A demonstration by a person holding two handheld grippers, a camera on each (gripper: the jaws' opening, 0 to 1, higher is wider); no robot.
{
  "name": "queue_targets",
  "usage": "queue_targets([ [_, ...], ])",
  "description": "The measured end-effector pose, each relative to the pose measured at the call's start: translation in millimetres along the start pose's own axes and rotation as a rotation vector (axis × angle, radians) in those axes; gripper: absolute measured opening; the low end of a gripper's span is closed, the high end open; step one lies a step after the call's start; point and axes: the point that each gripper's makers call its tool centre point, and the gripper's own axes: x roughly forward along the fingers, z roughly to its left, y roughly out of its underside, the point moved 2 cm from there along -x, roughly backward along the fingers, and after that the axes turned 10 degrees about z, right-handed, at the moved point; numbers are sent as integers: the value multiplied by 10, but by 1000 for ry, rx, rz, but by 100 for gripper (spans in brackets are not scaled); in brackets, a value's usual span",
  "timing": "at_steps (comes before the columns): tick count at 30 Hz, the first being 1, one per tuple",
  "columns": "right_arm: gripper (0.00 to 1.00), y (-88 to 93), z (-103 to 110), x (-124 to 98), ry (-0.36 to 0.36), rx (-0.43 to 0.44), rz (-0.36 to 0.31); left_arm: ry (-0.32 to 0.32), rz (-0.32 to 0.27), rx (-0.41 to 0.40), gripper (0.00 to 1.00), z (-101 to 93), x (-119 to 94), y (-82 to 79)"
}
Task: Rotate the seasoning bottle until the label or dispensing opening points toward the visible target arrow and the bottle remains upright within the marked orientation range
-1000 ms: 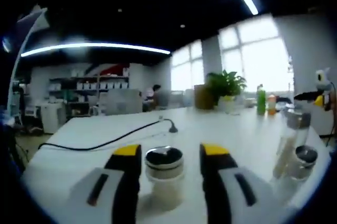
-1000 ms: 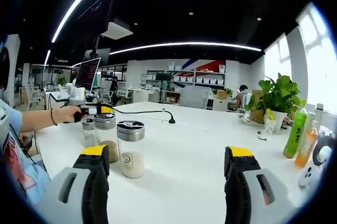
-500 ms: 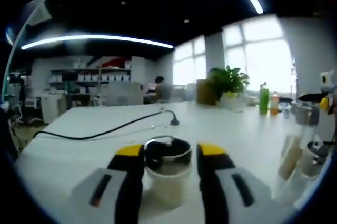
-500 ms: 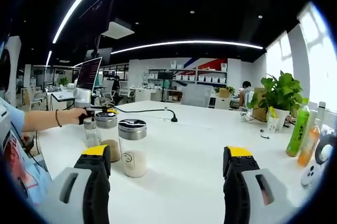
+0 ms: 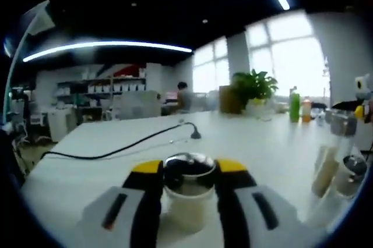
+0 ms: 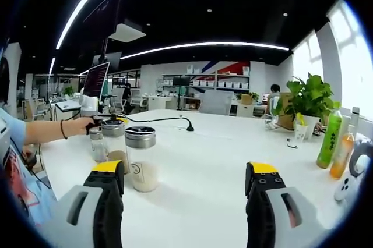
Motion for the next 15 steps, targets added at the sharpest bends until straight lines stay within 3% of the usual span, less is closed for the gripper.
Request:
queue_targets([
  [7,89,0,27,-2,-5,-23,7,23,-17,56,36,-135,-49,-65],
  [15,89,-20,63,-5,-18,-21,1,45,-30,3,36,-191,-213,-95],
])
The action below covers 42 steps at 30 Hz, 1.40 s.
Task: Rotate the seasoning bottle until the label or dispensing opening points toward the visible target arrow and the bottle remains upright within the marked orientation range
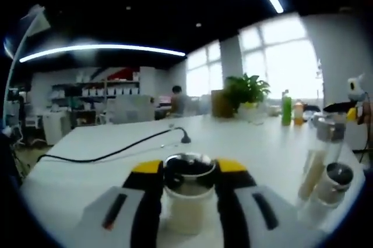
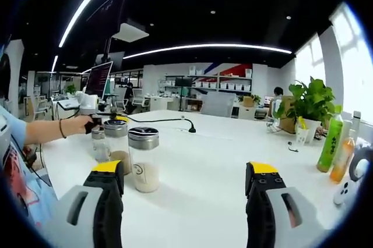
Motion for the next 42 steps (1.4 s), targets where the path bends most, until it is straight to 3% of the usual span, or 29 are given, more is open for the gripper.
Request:
queue_targets([
  [5,88,4,-48,-18,9,8,-4,24,1,37,36,-58,-113,-31],
  [9,88,10,-94,-44,24,5,-5,38,-11,17,36,-88,-203,-57],
  [14,88,10,-112,-74,23,3,-12,21,4,44,36,-142,-310,-43],
  [20,88,13,-229,-124,63,4,-19,19,-4,12,36,-206,-559,-50],
  [24,88,47,-255,-122,57,14,-14,19,-28,26,36,-320,-732,-59],
  [27,88,68,-274,-115,57,24,-9,21,-31,-22,36,-363,-833,-37],
  [31,88,85,-308,-129,55,35,-5,-2,-31,19,36,-379,-820,-37],
  [34,88,48,-360,-152,89,40,-21,-1,-77,-11,36,-405,-906,-88],
  [40,88,45,-342,-115,84,48,-16,-27,-62,-3,36,-487,-1075,41],
  [42,88,22,-359,-123,104,49,-22,-23,-100,-19,36,-497,-1151,13],
])
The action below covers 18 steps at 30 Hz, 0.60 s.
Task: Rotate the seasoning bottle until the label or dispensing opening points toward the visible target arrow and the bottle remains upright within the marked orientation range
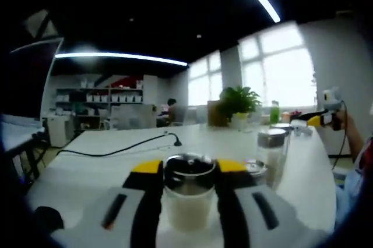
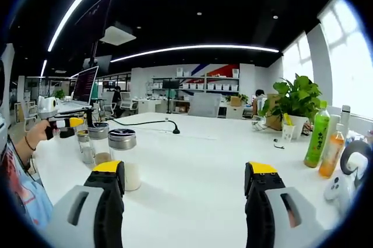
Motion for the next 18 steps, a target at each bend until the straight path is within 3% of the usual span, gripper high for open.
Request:
queue_targets([
  [4,88,-43,32,-19,10,-8,-12,10,-1,10,36,-69,-78,-5],
  [9,88,-57,110,-21,-8,-39,-11,0,12,-20,36,-16,-81,102],
  [15,87,-72,75,-11,32,-48,-17,-19,23,-42,36,-27,-86,192],
  [18,86,-78,165,22,-5,-26,-23,-28,28,-20,36,-57,-84,207],
])
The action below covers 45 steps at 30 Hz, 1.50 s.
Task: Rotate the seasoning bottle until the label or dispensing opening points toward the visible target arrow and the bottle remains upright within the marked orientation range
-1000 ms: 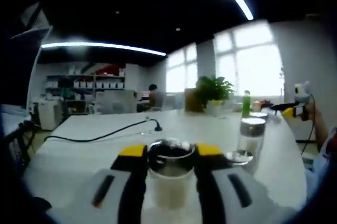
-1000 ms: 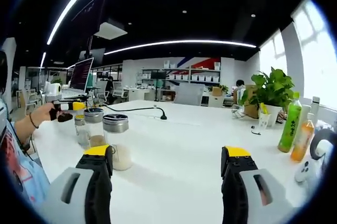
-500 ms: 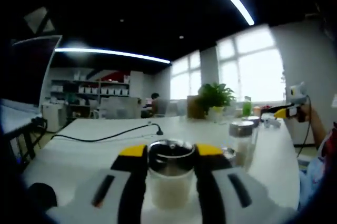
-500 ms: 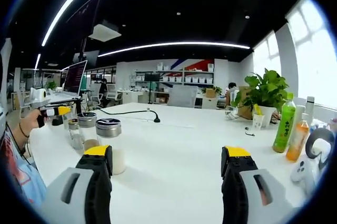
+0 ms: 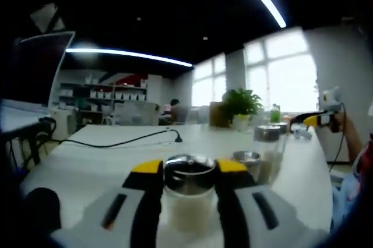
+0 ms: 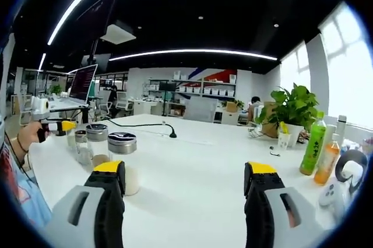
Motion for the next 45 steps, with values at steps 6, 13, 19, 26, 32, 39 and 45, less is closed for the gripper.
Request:
queue_targets([
  [6,90,17,76,40,-12,-7,17,-8,3,-21,36,5,-46,76],
  [13,90,4,82,16,-1,-13,10,-7,9,-17,36,2,-34,154],
  [19,90,6,156,23,-39,-20,10,-4,25,-28,36,14,-19,146],
  [26,91,-11,233,36,-62,-23,7,2,8,-17,36,28,-11,145],
  [32,90,8,256,57,-70,-22,17,16,6,-21,36,41,-4,147],
  [39,90,4,271,64,-84,-21,10,37,10,-22,36,40,-5,153],
  [45,90,14,273,66,-88,-19,14,71,20,-12,36,29,-6,158],
])
